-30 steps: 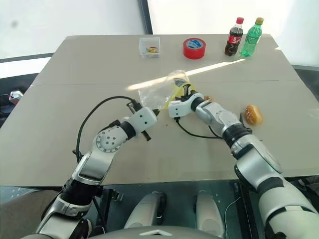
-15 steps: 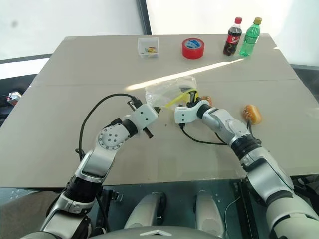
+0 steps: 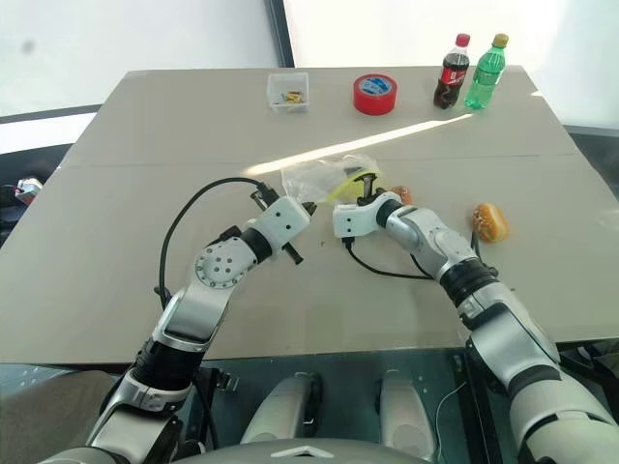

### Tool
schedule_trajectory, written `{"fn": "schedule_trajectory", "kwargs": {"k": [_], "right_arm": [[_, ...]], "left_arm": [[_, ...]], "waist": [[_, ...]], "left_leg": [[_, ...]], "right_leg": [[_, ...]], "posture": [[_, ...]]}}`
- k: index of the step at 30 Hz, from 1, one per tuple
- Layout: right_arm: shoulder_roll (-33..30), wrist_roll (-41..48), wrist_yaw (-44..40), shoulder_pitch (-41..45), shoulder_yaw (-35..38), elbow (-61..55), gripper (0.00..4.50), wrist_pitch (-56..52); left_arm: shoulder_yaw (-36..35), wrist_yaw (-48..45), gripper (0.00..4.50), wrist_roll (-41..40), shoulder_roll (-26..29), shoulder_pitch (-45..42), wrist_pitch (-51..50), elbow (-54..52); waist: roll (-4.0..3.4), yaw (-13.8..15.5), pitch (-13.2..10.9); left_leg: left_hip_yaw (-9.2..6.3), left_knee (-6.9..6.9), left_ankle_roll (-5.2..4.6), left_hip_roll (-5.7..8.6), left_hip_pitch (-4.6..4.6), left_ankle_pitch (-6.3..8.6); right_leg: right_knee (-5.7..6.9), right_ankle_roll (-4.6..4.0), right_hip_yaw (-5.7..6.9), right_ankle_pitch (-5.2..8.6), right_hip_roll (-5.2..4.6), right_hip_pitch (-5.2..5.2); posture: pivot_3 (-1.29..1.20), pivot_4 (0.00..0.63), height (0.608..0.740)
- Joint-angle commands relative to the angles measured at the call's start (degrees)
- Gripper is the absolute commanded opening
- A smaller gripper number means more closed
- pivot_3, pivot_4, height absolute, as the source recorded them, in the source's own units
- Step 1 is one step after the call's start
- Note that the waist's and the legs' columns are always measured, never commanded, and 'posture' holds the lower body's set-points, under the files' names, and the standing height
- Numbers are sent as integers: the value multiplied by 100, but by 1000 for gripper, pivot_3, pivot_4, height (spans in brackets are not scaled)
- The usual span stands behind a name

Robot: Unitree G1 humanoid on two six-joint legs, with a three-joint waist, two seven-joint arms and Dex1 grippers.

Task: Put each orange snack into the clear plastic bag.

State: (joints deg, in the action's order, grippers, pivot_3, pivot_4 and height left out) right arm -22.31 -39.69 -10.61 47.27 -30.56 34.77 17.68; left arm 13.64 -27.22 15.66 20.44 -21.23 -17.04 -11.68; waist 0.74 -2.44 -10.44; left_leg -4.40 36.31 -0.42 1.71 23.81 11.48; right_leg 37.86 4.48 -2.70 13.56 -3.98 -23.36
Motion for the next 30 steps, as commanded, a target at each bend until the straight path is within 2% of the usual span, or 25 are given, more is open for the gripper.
{"fn": "schedule_trajectory", "kwargs": {"k": [1,13,18,24,30], "right_arm": [[-49,77,-63,-153,132,-279,3661,-14],[-480,309,-541,-552,581,-1453,3661,-388],[-773,1160,-1338,-1168,1099,-2569,3661,-554],[-733,2408,-2058,-1963,2120,-3460,3661,-2229],[190,3404,-1738,-1854,2965,-3668,3661,-4521]], "left_arm": [[-26,101,0,19,-24,-106,77,-47],[-33,193,0,91,29,-31,5,-67],[-100,214,0,122,114,20,19,-58],[-140,219,0,104,170,78,23,-72],[-137,223,0,92,174,110,17,-76]], "waist": [[0,1,0],[1,13,0],[1,15,0],[1,32,0],[1,10,1]], "left_leg": [[0,0,0,0,0,0],[0,0,0,1,1,0],[0,0,-1,0,2,0],[-3,6,-2,1,1,0],[-9,8,-1,-4,-7,1]], "right_leg": [[0,0,0,0,0,0],[-1,0,1,0,-1,0],[-2,0,3,0,-1,2],[-5,1,7,0,-3,13],[1,0,10,0,2,17]], "posture": [[0,150,740],[0,150,740],[0,150,740],[0,150,740],[0,150,740]]}}
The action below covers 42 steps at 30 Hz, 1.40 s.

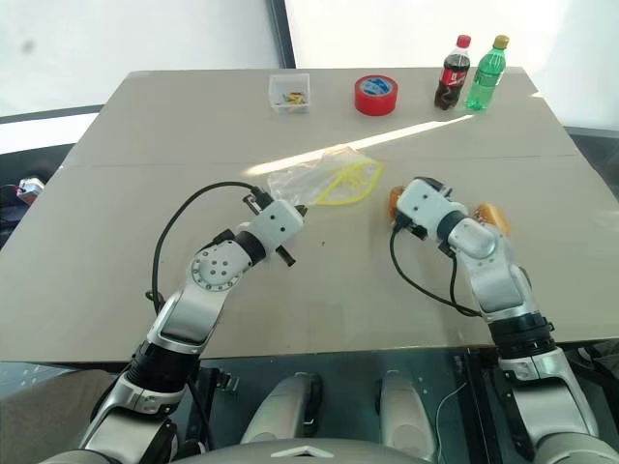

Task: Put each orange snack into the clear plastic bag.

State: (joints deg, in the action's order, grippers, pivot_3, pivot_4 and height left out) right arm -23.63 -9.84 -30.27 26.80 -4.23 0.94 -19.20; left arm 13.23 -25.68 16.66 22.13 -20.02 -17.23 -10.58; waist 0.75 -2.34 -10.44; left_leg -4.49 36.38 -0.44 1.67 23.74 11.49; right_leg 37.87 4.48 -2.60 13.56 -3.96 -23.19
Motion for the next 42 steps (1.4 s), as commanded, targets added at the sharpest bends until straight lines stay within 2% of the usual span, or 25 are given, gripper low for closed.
{"fn": "schedule_trajectory", "kwargs": {"k": [1,7,14,17,21,22,29,36,42], "right_arm": [[512,570,336,271,476,-300,3661,-1198],[1079,1165,762,500,915,-445,3661,-2582],[1072,1309,952,462,780,-242,3661,-2698],[1076,1397,973,480,790,-171,2792,-2590],[1059,1468,976,533,760,-131,827,-2527],[1073,1512,955,549,761,-154,480,-2506],[1015,1864,684,601,747,-496,480,-2259],[504,2408,87,295,726,-1474,480,-2598],[363,2399,113,244,408,-1503,480,-2657]], "left_arm": [[-95,66,0,-9,7,-10,38,-185],[-110,65,0,-6,30,-25,53,-154],[-89,64,0,4,16,-8,43,-176],[-103,59,0,2,31,3,45,-177],[-110,60,0,5,39,15,37,-179],[-107,57,0,5,39,16,38,-180],[-97,53,0,11,43,13,47,-172],[-108,83,0,23,49,1,60,-146],[-59,96,0,11,20,-97,130,-46]], "waist": [[0,-1,0],[-1,42,0],[-1,35,0],[-1,22,0],[-1,13,0],[-1,12,0],[-1,11,0],[-1,23,0],[-1,-1,0]], "left_leg": [[0,0,0,0,0,0],[-4,1,0,5,4,0],[-4,1,0,6,6,0],[2,1,0,6,6,0],[5,0,0,6,6,0],[5,0,0,6,6,0],[5,0,0,5,6,0],[0,0,0,5,9,0],[-1,0,0,4,6,0]], "right_leg": [[0,0,0,0,0,0],[-2,1,2,0,-5,0],[-3,0,5,0,-5,-1],[-3,1,6,0,-4,-1],[-3,1,5,0,-4,-1],[-3,1,6,0,-4,-1],[-3,1,5,0,-4,-2],[-5,1,7,0,-4,-2],[-3,2,6,0,-4,-2]], "posture": [[0,150,740],[0,150,740],[0,150,740],[0,150,740],[0,150,740],[0,150,740],[0,150,740],[0,150,740],[0,150,740]]}}
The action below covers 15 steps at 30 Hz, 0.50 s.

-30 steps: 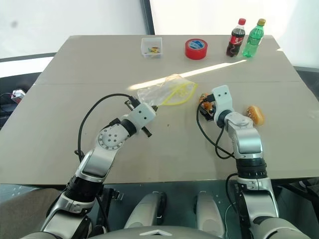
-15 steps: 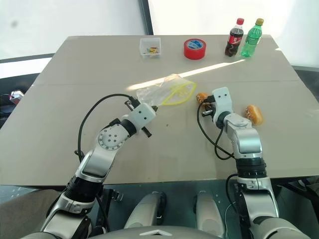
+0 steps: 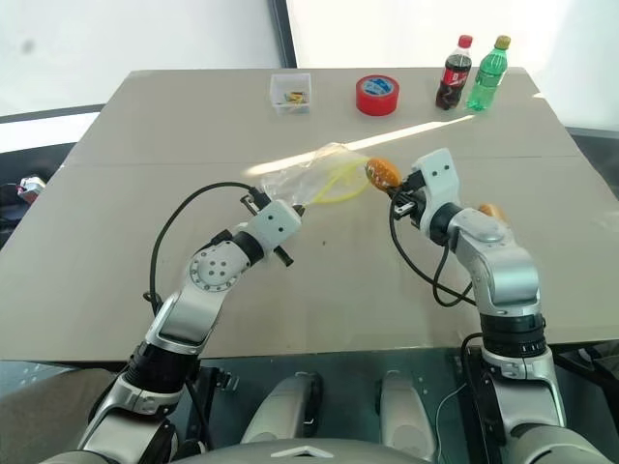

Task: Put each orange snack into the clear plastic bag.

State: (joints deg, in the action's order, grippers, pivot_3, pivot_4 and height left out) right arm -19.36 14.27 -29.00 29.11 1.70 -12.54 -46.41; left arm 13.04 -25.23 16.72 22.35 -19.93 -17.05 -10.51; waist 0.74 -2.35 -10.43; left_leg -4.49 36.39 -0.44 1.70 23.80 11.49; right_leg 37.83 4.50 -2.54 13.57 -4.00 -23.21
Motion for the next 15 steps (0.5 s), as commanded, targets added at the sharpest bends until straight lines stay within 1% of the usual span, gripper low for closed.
{"fn": "schedule_trajectory", "kwargs": {"k": [1,6,12,15], "right_arm": [[-60,-33,13,23,-242,-104,480,54],[-39,-126,41,180,-459,253,480,265],[-119,-346,-175,675,-731,1142,480,726],[-36,-487,-207,979,-860,1617,480,1034]], "left_arm": [[-43,57,0,-2,-12,-132,133,-34],[-19,38,0,-34,-45,-219,219,35],[181,-88,0,-32,-88,-268,394,39],[300,-190,0,-8,-98,-326,494,98]], "waist": [[0,2,0],[0,15,0],[0,9,0],[0,8,0]], "left_leg": [[1,0,0,0,0,0],[2,0,0,2,2,0],[5,0,0,1,1,0],[7,-1,0,1,2,0]], "right_leg": [[0,0,0,0,0,0],[-2,0,0,0,-1,0],[-2,0,0,0,-1,-1],[-3,0,3,0,0,-1]], "posture": [[0,150,740],[0,150,740],[0,150,740],[0,150,740]]}}
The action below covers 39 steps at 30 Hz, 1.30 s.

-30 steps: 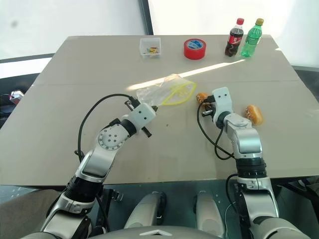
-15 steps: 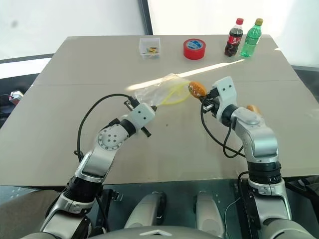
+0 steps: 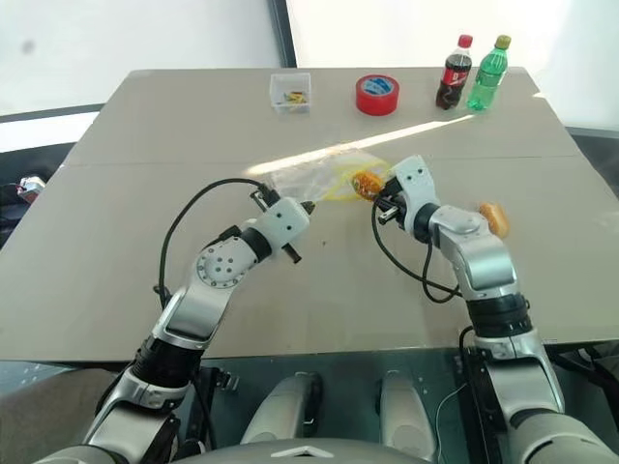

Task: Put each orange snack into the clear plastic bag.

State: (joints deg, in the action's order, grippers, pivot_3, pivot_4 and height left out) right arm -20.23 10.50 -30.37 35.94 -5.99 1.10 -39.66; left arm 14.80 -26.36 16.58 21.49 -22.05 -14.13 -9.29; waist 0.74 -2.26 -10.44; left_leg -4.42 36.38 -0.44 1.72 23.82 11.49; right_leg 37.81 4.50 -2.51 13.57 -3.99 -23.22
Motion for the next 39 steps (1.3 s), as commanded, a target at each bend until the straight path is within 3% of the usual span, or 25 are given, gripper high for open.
{"fn": "schedule_trajectory", "kwargs": {"k": [1,11,16,18,20,30,39], "right_arm": [[91,-142,-87,383,-131,355,480,447],[572,-378,-331,680,-572,781,480,1155],[573,-666,-374,710,-761,884,1905,1412],[521,-802,-337,668,-775,909,2821,1542],[376,-901,-370,573,-739,858,3401,1653],[-786,-48,-1156,-339,137,-852,3401,559],[-1591,-294,-144,-807,1186,-666,3401,-405]], "left_arm": [[157,-97,0,21,-6,-124,229,-1],[264,-22,0,26,-280,-369,352,306],[236,-22,0,-31,-370,-368,357,310],[226,-25,0,-35,-375,-358,354,307],[197,-15,0,-36,-363,-341,348,299],[16,119,0,-108,-392,-273,269,341],[50,141,0,-112,-405,-173,252,285]], "waist": [[0,0,0],[0,6,0],[0,2,0],[0,1,0],[0,1,0],[0,30,0],[0,39,0]], "left_leg": [[2,0,0,0,0,0],[0,0,0,1,1,0],[-2,0,0,1,1,0],[-2,0,0,1,1,0],[-2,0,0,1,1,0],[-8,0,0,2,3,0],[2,1,0,1,3,0]], "right_leg": [[0,0,0,0,0,0],[1,0,-1,0,0,-1],[1,0,-1,0,0,-2],[1,0,-1,0,0,-2],[1,0,-1,0,0,-2],[-3,0,0,0,-2,1],[-4,0,0,0,-3,2]], "posture": [[0,150,740],[0,150,740],[0,150,740],[0,150,740],[0,150,740],[0,150,740],[0,150,740]]}}
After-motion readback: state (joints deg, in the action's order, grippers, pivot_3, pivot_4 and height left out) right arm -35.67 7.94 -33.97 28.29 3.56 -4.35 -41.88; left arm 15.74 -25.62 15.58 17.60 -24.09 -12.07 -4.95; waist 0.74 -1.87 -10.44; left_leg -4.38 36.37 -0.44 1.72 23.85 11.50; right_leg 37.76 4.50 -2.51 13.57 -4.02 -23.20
